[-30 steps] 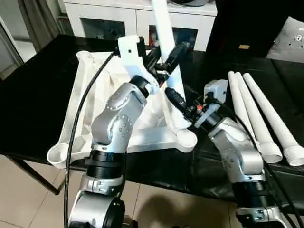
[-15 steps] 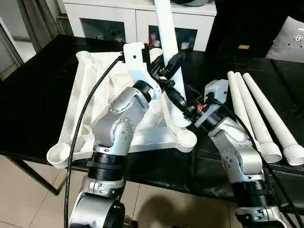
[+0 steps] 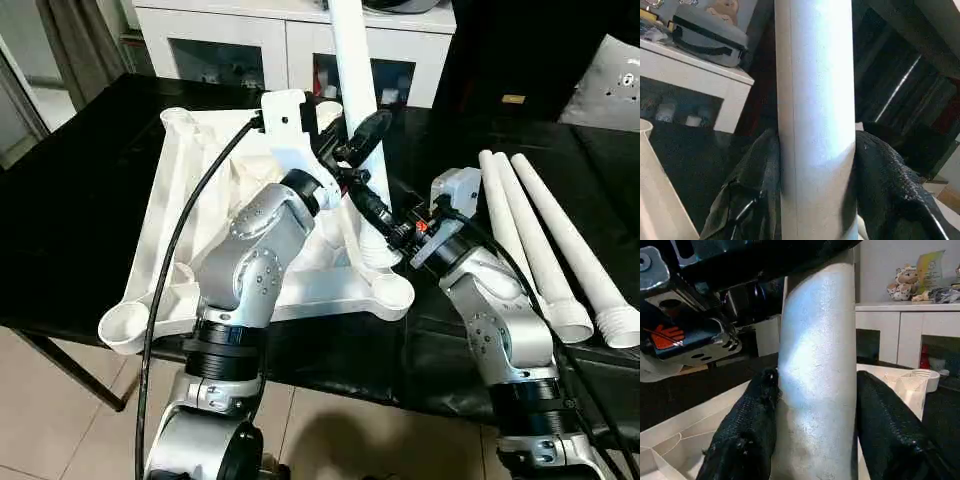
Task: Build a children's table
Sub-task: Pick table leg
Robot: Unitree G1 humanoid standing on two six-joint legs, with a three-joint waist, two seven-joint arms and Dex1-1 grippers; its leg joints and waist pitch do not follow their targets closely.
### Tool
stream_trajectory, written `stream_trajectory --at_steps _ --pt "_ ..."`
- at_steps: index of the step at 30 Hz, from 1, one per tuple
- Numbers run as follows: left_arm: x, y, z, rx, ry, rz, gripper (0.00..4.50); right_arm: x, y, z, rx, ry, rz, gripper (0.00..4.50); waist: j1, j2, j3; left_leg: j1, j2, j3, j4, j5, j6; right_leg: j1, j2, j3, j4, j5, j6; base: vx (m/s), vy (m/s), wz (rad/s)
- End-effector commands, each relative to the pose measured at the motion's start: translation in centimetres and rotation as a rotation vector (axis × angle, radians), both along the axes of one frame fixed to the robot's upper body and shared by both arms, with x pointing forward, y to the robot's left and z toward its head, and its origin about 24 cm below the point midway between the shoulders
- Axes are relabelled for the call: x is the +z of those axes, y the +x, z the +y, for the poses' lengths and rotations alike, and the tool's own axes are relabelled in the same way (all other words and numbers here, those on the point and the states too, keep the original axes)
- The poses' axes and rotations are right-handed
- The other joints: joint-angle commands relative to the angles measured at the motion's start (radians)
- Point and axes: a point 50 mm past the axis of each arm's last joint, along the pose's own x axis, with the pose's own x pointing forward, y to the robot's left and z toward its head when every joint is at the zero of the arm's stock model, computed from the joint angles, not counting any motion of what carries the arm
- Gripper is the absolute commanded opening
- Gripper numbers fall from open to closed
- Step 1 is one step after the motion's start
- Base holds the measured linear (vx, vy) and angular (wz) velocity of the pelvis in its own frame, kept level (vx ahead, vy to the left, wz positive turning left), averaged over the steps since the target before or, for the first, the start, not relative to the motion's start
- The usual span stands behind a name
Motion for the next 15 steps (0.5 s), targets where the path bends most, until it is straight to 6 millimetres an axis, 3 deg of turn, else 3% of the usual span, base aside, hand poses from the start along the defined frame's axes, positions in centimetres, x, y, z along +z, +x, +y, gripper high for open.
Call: stream_trajectory --at_steps 1,7,9,11,15 --pt "-0.8 -0.1 -0.5 -0.023 0.034 0.030 1.82 0.7 0.0 0.8 0.035 -0.016 -0.041 1.86 -0.003 -0.005 -0.082 0.010 0.129 -0.049 -0.065 0.037 0.139 0.066 -0.149 0.074 -0.063 -0.021 -0.204 0.000 0.000 0.00" --pt "-0.8 0.0 -0.3 0.001 0.034 0.033 1.82 0.4 0.4 0.6 0.007 -0.023 0.026 1.86 -0.005 -0.017 -0.082 0.009 0.127 -0.046 -0.065 0.053 0.150 0.065 -0.147 0.073 -0.064 -0.036 -0.198 0.000 0.000 0.00" --pt "-0.8 0.1 -0.1 0.016 0.032 0.033 1.82 0.3 0.5 0.6 0.023 0.014 0.067 2.56 -0.005 -0.016 -0.081 0.010 0.125 -0.046 -0.064 0.055 0.154 0.065 -0.147 0.074 -0.066 -0.053 -0.194 0.000 0.000 0.00" --pt "-0.8 0.2 0.1 0.026 0.031 0.032 1.82 0.5 0.6 0.6 0.025 0.006 0.035 2.56 -0.004 -0.016 -0.082 0.010 0.124 -0.045 -0.063 0.056 0.152 0.064 -0.148 0.074 -0.067 -0.063 -0.187 0.000 0.000 0.00" --pt "-0.9 0.5 0.8 0.048 0.049 0.024 1.82 0.5 0.7 0.4 0.015 -0.044 0.005 3.00 -0.005 -0.009 -0.083 0.011 0.126 -0.046 -0.063 0.056 0.149 0.062 -0.146 0.073 -0.065 -0.051 -0.185 0.000 0.000 0.00"
